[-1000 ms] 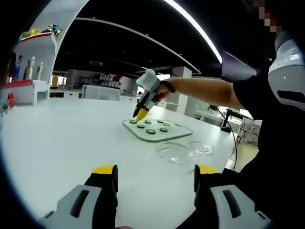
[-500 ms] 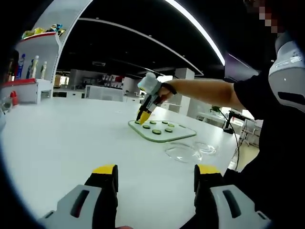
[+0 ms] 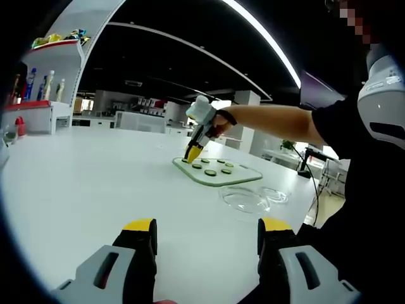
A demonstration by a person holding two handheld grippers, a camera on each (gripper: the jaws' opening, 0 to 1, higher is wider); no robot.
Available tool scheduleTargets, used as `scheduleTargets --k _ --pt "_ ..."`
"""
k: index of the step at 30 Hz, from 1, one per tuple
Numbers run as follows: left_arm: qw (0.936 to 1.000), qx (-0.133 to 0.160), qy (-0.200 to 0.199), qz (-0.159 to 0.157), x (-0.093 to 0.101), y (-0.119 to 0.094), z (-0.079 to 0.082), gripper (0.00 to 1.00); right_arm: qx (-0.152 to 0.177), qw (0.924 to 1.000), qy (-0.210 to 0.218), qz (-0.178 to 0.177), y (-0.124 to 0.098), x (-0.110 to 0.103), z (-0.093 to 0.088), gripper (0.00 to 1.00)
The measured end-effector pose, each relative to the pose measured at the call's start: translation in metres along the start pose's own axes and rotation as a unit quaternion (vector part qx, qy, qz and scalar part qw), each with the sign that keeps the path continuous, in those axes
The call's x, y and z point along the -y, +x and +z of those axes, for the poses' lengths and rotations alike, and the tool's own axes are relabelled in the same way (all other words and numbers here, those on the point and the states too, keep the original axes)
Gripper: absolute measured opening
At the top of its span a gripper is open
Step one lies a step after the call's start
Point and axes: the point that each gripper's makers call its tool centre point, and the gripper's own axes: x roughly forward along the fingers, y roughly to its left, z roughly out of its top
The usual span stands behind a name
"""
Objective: Open the petri dish lid, add cucumber slices into the petri dish, and close the lid
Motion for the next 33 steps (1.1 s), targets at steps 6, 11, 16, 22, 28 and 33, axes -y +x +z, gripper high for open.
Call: scheduleTargets --k 6,11,16,22,28,33 --pt "1.0 -0.001 -0.001 0.001 0.001 -0.002 -0.001 0.64 -0.001 1.0 0.0 -0.002 -0.001 -0.003 0.0 0.19" --pt "1.0 -0.001 -0.002 0.006 -0.001 -0.004 -0.002 0.64 -0.001 1.0 -0.006 -0.003 -0.002 -0.005 0.0 0.19" --pt "1.0 -0.001 -0.002 0.006 0.0 -0.004 -0.001 0.64 0.001 1.0 -0.009 -0.002 -0.008 -0.003 0.001 0.19" --pt "1.0 0.0 0.0 0.003 0.004 -0.004 0.001 0.64 0.004 0.9999 -0.012 -0.005 -0.018 -0.008 -0.002 0.19" --pt "1.0 0.0 0.004 0.001 0.009 -0.004 0.002 0.64 0.007 0.9999 -0.012 -0.006 -0.027 -0.014 -0.008 0.19" --pt "1.0 -0.001 0.007 0.0 0.012 -0.003 0.003 0.64 0.012 0.9998 -0.015 -0.004 -0.033 -0.022 -0.017 0.19"
